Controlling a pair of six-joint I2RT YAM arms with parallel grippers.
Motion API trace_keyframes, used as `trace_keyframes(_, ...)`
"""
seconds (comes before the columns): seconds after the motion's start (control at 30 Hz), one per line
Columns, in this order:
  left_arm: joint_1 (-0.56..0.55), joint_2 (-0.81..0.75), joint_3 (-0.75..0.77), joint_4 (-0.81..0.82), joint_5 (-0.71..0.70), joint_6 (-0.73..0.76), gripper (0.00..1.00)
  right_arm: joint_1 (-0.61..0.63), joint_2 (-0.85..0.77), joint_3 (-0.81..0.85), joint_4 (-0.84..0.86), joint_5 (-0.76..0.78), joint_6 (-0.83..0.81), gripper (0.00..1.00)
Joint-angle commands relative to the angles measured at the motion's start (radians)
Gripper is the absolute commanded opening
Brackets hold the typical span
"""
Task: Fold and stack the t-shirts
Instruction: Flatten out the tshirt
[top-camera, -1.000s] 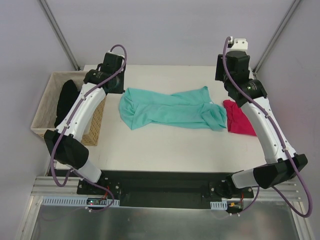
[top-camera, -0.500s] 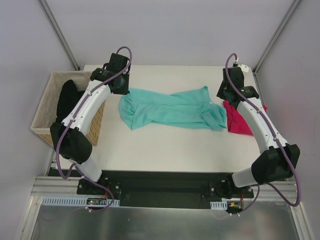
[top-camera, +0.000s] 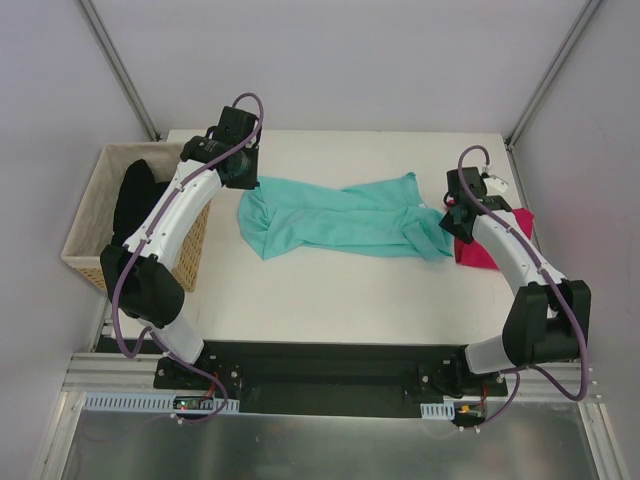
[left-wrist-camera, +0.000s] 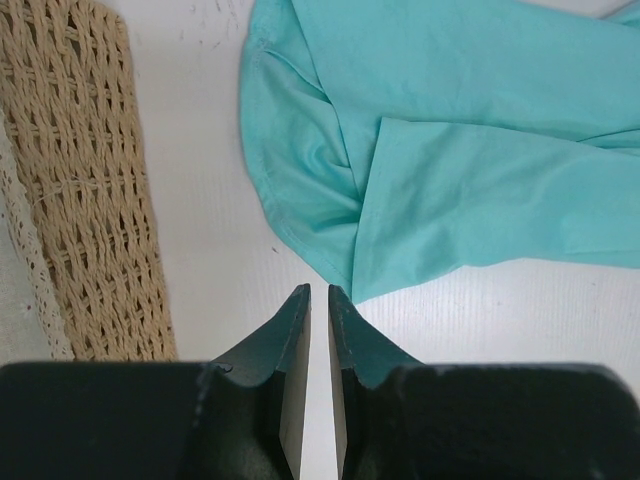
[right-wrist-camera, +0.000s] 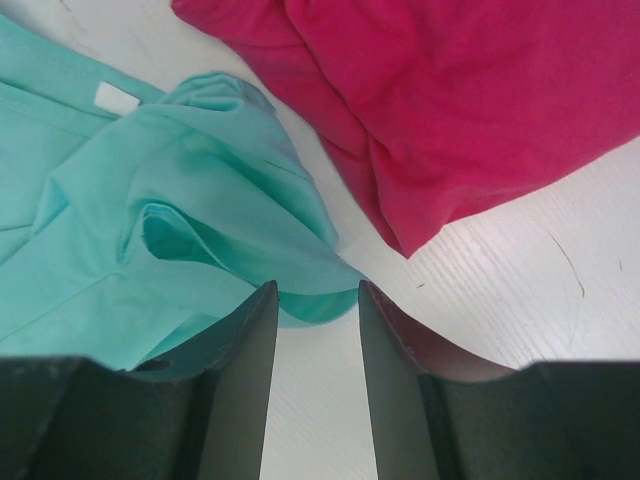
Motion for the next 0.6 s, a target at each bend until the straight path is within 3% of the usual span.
trace_keyframes(0.0, -0.009, -0.021, 0.017, -0.022, 0.003, -0.013, 0.11, -0.013, -0.013, -0.028, 0.002, 0.054, 0.069, 0.4)
trace_keyframes(0.33, -0.011, 0.016, 0.014, -0.04, -0.011, -0.015, 0.11, -0.027, 0.118, 0.052, 0.038, -0.032, 0.034, 0.38)
trace_keyframes(0.57, -0.011, 0.16, 0.023, -0.034, 0.055, -0.044, 0.1, -0.029, 0.112, 0.17, 0.016, -0.022, -0.037, 0.38)
